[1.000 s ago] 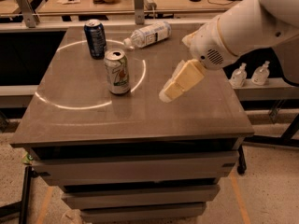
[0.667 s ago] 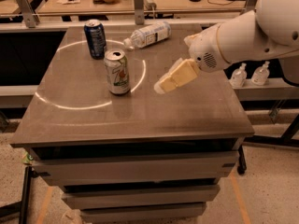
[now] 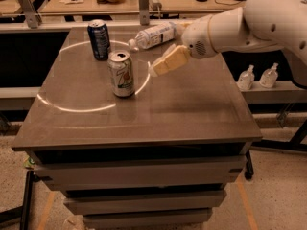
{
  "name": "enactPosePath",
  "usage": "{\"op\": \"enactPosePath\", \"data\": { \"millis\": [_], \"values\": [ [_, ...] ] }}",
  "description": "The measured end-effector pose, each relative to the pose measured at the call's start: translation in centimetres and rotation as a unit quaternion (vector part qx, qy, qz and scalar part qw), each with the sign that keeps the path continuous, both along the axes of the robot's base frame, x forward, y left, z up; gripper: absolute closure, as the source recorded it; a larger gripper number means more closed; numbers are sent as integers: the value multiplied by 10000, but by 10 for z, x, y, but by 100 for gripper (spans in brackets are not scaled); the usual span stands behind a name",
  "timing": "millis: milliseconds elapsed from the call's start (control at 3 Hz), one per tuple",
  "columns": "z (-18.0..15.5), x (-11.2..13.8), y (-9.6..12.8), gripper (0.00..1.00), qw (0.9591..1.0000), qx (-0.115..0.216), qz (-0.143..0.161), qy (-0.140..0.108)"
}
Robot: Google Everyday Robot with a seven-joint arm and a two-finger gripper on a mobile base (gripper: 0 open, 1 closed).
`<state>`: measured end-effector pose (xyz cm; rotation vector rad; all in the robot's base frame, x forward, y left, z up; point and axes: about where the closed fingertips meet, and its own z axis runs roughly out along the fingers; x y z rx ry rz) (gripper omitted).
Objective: Pick 7up can
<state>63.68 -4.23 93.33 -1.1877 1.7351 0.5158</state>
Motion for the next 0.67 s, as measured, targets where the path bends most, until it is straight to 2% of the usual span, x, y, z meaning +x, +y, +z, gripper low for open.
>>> {"op": "enactPosePath", "data": {
  "millis": [333,667],
  "values": [
    [-1,13,38,0,9965,17,819,132],
    [-9,14,69,0,9890,40,1427,393]
  ]
}}
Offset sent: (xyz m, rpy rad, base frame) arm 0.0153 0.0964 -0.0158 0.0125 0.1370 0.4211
